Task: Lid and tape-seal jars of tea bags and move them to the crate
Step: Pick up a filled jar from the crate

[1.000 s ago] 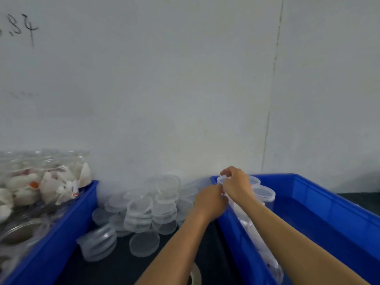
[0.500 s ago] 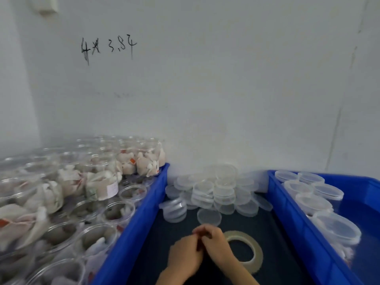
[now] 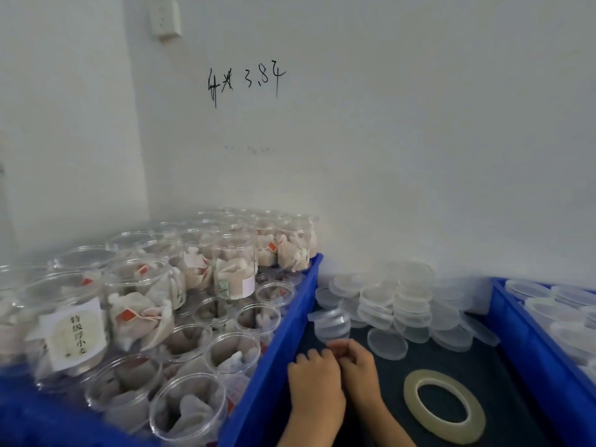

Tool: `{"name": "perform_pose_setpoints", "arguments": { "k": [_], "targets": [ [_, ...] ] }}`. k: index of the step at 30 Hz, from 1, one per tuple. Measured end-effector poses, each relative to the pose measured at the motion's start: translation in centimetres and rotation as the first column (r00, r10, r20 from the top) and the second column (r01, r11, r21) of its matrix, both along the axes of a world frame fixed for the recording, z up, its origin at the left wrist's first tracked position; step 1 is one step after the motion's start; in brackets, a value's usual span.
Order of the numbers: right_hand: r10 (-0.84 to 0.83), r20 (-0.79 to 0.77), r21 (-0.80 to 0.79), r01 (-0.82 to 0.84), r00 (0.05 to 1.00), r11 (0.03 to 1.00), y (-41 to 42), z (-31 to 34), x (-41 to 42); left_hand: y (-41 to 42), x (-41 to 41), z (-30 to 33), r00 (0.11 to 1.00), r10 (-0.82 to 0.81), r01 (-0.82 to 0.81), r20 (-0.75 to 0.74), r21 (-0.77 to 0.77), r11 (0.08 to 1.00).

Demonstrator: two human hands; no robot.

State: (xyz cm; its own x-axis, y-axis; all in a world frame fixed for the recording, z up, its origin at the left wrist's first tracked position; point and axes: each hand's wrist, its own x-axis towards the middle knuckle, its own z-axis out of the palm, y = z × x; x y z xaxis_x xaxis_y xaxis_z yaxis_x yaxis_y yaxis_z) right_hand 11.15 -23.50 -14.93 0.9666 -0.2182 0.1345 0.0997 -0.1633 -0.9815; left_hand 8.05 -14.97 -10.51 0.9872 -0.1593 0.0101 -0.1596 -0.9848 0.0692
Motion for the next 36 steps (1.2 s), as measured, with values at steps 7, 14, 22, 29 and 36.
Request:
{"name": "perform_pose_setpoints", "arguments": {
  "k": [7,14,22,29,36],
  "targets": [
    [0.125,0.105,0.242,-0.148,0.987,0.959,4.6,7.9,3.7,3.6,0.3,9.3,0.896,0.164,-0.124,0.412,-0.122,0.985],
    [0.283,0.063,0.176,-0.29,0.957,0.941,10.1,11.6,7.2,13.7,6.5,12.0,0.847,0.492,-0.305,0.201,-0.574,0.76],
    [0.332,-0.08,0.173,-0.315,0.94,0.933,14.5,11.1,10.3,17.1,10.9,6.4,0.919,0.394,-0.263,-0.028,-0.787,0.558],
    [0.396,-0.045,0.201,-0.38,0.917,0.903,15.0,10.6,10.4,16.6,12.7,5.3,0.927,0.376,-0.182,0.008,-0.864,0.469],
    [0.274,0.125,0.227,-0.296,0.954,0.928,13.5,11.4,8.4,14.4,11.9,7.8,0.905,0.355,-0.093,0.234,-0.705,0.703]
  ]
}}
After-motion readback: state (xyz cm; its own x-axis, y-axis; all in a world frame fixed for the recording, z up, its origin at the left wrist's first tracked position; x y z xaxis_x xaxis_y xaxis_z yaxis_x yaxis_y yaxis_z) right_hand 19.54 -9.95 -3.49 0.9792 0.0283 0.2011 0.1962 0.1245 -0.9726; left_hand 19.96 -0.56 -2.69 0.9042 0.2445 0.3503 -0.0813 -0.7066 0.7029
